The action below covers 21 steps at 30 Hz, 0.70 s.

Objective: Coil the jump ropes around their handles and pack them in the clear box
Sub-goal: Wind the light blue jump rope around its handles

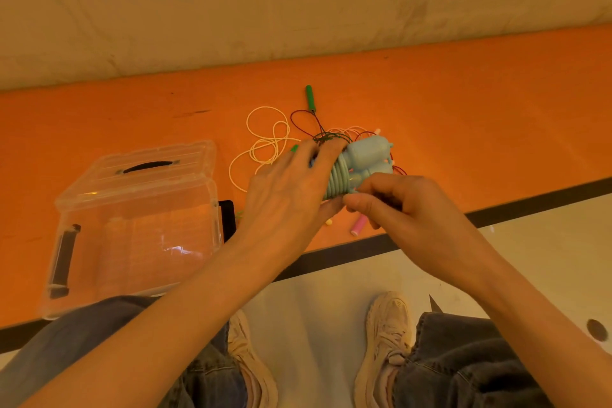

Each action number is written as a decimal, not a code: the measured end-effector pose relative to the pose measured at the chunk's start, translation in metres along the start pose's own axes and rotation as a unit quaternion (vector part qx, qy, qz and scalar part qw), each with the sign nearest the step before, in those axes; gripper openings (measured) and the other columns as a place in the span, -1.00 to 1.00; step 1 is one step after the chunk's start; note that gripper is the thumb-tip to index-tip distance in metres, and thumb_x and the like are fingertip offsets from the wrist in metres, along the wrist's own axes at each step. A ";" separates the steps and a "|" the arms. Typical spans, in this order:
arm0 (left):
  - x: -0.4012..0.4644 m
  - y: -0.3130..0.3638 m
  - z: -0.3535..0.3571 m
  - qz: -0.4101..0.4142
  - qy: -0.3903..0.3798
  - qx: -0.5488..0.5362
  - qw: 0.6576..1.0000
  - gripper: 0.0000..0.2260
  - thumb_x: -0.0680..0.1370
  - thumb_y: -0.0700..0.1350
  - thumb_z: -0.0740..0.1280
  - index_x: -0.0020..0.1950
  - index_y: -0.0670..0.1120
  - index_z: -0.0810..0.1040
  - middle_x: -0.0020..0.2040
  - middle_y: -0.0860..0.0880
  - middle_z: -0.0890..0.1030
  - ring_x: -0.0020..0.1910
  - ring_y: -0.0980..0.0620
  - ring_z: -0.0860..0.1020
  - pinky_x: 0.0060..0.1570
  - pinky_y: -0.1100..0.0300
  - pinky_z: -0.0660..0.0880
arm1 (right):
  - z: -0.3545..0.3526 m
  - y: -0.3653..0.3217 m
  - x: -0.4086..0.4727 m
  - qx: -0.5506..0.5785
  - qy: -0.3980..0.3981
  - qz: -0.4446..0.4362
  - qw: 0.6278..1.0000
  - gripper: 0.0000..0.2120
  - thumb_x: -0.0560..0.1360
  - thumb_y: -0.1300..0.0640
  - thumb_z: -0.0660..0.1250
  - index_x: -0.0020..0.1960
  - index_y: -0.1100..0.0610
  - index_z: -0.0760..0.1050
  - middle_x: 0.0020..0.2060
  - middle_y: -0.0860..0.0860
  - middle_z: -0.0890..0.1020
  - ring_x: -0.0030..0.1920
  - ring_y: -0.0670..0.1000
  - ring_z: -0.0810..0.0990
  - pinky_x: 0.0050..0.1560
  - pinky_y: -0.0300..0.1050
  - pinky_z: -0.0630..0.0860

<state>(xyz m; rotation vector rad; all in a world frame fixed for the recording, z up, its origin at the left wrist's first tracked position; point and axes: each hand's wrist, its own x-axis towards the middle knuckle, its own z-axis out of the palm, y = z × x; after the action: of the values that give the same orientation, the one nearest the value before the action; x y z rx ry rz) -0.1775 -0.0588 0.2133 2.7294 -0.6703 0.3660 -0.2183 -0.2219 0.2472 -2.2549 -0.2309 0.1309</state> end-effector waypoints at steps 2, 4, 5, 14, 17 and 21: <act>0.000 -0.001 0.000 -0.001 0.000 -0.027 1.000 -0.44 0.39 0.21 0.37 0.32 -0.01 0.46 0.03 -0.03 0.55 -0.08 -0.08 0.58 -0.34 0.15 0.35 | 0.000 0.000 0.000 0.002 -0.010 -0.005 1.000 -0.62 0.47 -0.15 0.20 -0.17 0.15 0.58 -0.42 0.00 0.50 -0.37 -0.07 0.45 -0.38 -0.34 0.33; 0.001 -0.003 -0.001 0.002 0.020 -0.028 0.999 -0.45 0.39 0.26 0.33 0.28 -0.01 0.49 0.00 -0.01 0.57 -0.12 -0.05 0.59 -0.33 0.15 0.35 | -0.001 -0.001 0.000 0.006 -0.017 -0.011 1.000 -0.62 0.46 -0.16 0.20 -0.19 0.14 0.57 -0.41 0.00 0.50 -0.38 -0.09 0.45 -0.38 -0.34 0.33; 0.001 -0.003 -0.003 0.002 0.031 -0.015 0.999 -0.45 0.39 0.29 0.29 0.27 0.01 0.50 0.00 0.02 0.57 -0.14 -0.02 0.60 -0.30 0.16 0.31 | -0.002 -0.001 0.000 0.008 -0.021 -0.012 1.000 -0.61 0.46 -0.16 0.20 -0.19 0.15 0.56 -0.39 -0.01 0.51 -0.38 -0.09 0.45 -0.38 -0.34 0.34; 0.004 -0.008 -0.013 -0.007 0.015 -0.056 0.998 -0.55 0.34 0.33 0.28 0.13 0.13 0.57 -0.03 0.17 0.63 -0.12 0.10 0.59 -0.24 0.26 0.01 | -0.050 -0.004 -0.006 0.075 -0.029 0.000 0.997 -0.74 0.33 -0.09 0.36 -0.02 -0.05 0.64 -0.34 -0.03 0.66 -0.47 -0.11 0.49 -0.49 -0.30 0.35; 0.003 -0.004 -0.016 -0.024 -0.030 -0.067 0.997 -0.55 0.29 0.36 0.29 0.08 0.18 0.58 -0.05 0.17 0.65 -0.10 0.10 0.58 -0.23 0.17 0.07 | -0.058 -0.003 -0.004 0.094 0.017 -0.021 0.995 -0.73 0.30 -0.02 0.40 -0.03 0.03 0.65 -0.32 -0.01 0.70 -0.47 -0.20 0.49 -0.48 -0.43 0.33; 0.001 0.008 -0.015 0.023 -0.098 -0.050 0.994 -0.53 0.30 0.41 0.29 0.10 0.22 0.58 -0.04 0.17 0.65 -0.07 0.10 0.57 -0.32 0.14 0.12 | -0.051 -0.002 0.007 0.091 0.047 -0.041 0.994 -0.79 0.32 0.06 0.40 -0.07 0.09 0.64 -0.26 -0.10 0.70 -0.26 -0.22 0.64 -0.25 -0.43 0.48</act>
<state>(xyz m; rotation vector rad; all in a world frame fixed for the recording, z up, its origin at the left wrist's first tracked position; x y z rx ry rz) -0.1831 -0.0602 0.2293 2.6791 -0.7821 0.0718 -0.2028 -0.2575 0.2807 -2.0609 -0.2516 0.0024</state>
